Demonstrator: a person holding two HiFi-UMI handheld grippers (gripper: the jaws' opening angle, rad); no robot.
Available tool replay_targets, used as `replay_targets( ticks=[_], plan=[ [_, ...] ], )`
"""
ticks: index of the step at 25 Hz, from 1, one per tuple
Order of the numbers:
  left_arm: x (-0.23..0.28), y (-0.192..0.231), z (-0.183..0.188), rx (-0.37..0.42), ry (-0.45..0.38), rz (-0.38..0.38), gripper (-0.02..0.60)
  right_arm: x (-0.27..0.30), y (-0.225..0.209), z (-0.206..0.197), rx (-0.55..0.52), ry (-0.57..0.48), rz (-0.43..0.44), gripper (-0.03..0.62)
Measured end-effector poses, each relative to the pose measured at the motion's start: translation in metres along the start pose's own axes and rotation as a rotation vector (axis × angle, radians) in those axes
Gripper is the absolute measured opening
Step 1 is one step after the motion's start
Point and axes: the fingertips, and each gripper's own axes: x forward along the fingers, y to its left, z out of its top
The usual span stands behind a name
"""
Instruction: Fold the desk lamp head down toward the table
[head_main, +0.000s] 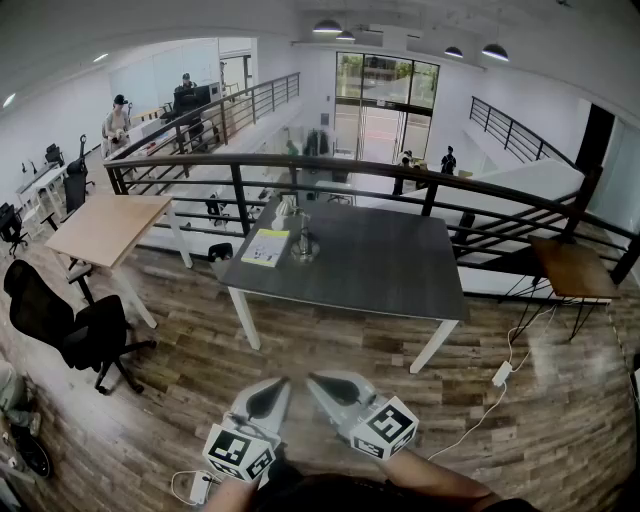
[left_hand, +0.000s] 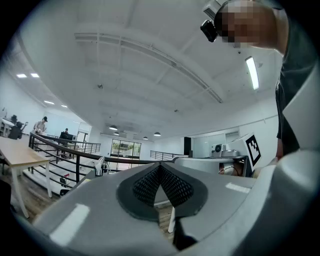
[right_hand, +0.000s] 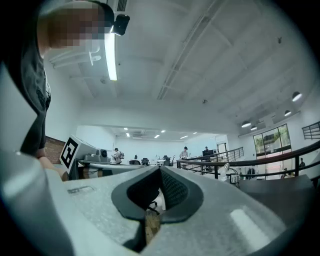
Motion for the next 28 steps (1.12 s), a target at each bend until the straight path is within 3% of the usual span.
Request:
replay_targets(
  ticks=[17, 23, 28],
  plan=[
    [0.015, 0.016, 0.002, -0.022, 0.000, -0.041, 0.002, 0.013, -0.019, -0.006, 0.033, -0.002, -0.066, 0.003],
    [0.027, 0.053, 0.001, -0.080, -0.002, -0.048, 0.002, 0.047, -0.035, -0.020, 0.060, 0.032, -0.071, 0.003],
    [0.035, 0.101, -0.001, -0.066, -0.004, -0.057, 0.002, 0.093, -0.056, -0.028, 0.054, 0.035, -0.111, 0.003]
  ],
)
